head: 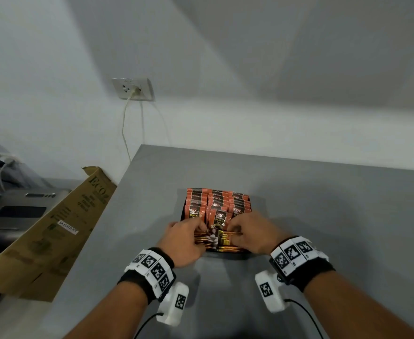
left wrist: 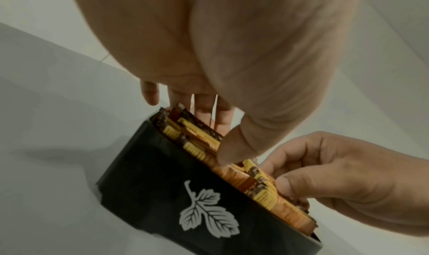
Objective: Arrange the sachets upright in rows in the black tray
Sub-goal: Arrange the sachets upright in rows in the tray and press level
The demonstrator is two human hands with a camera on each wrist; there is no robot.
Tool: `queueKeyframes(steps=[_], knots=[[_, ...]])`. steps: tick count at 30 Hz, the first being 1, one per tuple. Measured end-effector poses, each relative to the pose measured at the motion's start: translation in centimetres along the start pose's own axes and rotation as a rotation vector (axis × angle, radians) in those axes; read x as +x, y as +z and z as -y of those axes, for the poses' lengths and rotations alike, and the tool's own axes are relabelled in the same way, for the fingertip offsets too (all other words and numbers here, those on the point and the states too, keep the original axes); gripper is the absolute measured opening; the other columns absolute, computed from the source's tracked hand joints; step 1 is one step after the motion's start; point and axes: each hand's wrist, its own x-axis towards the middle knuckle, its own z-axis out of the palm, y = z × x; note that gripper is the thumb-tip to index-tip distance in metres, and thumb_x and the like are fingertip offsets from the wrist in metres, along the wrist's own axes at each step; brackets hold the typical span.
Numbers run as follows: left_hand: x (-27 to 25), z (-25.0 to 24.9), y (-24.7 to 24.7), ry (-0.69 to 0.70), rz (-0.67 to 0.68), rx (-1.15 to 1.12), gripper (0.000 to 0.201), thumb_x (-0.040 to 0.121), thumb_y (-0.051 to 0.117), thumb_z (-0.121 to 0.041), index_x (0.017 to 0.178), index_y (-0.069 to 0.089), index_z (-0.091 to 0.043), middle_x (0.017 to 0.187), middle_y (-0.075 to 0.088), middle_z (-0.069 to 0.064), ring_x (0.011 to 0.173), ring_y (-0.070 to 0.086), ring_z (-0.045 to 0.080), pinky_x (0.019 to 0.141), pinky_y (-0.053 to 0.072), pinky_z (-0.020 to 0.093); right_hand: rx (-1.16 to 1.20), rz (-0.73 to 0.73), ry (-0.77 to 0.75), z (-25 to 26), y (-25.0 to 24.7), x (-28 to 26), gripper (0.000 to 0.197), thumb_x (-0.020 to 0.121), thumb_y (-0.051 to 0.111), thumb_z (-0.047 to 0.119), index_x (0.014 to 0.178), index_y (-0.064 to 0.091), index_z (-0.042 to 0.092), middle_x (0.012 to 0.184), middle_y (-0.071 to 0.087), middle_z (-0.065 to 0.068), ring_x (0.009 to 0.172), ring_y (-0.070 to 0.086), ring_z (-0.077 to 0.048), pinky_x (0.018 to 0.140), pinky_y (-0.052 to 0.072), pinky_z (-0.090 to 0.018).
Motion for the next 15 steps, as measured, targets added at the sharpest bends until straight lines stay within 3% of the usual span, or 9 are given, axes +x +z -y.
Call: queueKeyframes(steps=[4, 10, 13, 15], knots=[[0.0, 0.0, 0.2, -0.001, -0.030, 0.006, 0.036, 0.072, 0.071, -0.026, 0.104, 0.058, -0.035, 0.099, 0.062, -0.021, 0.091, 0.060, 0.003, 0.103, 0.044, 0.042, -0.062, -0.028, -0.009, 0.1, 0.8, 0.0, 0.033, 0.087, 0.070, 0.023, 0.120, 0.069, 0.025, 0.109, 0.070, 0.004, 0.091, 0.064, -0.013, 0.077, 0.044, -0.023], [0.1, 0.4, 0.2, -0.021, -0.011, -0.037, 0.038, 0.069, 0.069, -0.026, 0.103, 0.057, -0.037, 0.097, 0.062, -0.024, 0.094, 0.060, 0.001, 0.103, 0.046, 0.042, -0.090, -0.092, -0.025, 0.8, -0.2, -1.1, 0.020, 0.091, 0.067, 0.022, 0.111, 0.067, 0.025, 0.107, 0.067, 0.006, 0.090, 0.056, -0.010, 0.076, 0.040, -0.022], [0.2, 0.4, 0.4, -0.014, -0.049, -0.058, 0.039, 0.068, 0.068, -0.035, 0.105, 0.057, -0.038, 0.102, 0.062, -0.022, 0.097, 0.059, 0.004, 0.101, 0.047, 0.040, 0.025, -0.132, 0.004, 1.1, -1.6, -2.0, 0.015, 0.089, 0.069, 0.022, 0.103, 0.067, 0.029, 0.104, 0.066, 0.008, 0.091, 0.062, -0.010, 0.079, 0.052, -0.025], [0.2, -0.2, 0.3, 0.015, -0.102, -0.138, 0.042, 0.071, 0.071, -0.046, 0.109, 0.056, -0.038, 0.108, 0.062, -0.020, 0.101, 0.058, 0.002, 0.097, 0.048, 0.031, 0.214, -0.209, 0.026, 1.1, -2.6, -2.3, 0.016, 0.086, 0.072, 0.017, 0.093, 0.066, 0.030, 0.096, 0.069, 0.010, 0.085, 0.066, -0.008, 0.076, 0.056, -0.024]])
